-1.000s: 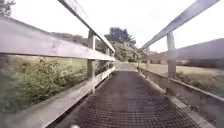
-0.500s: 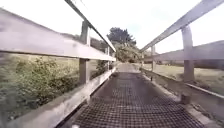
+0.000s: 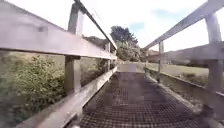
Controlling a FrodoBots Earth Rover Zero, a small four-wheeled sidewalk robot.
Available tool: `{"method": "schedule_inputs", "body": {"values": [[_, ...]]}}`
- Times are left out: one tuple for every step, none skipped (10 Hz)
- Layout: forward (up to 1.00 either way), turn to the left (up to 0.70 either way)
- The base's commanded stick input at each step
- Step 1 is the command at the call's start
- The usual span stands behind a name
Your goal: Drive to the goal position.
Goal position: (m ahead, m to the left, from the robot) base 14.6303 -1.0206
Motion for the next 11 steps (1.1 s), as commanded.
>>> {"method": "schedule_inputs", "body": {"values": [[0.85, 0.00], [0.85, 0.00], [0.85, -0.01], [0.85, -0.09], [0.85, -0.20], [0.85, 0.00], [0.85, 0.00], [0.85, 0.00], [0.85, 0.00], [0.85, -0.12], [0.85, -0.23]]}}
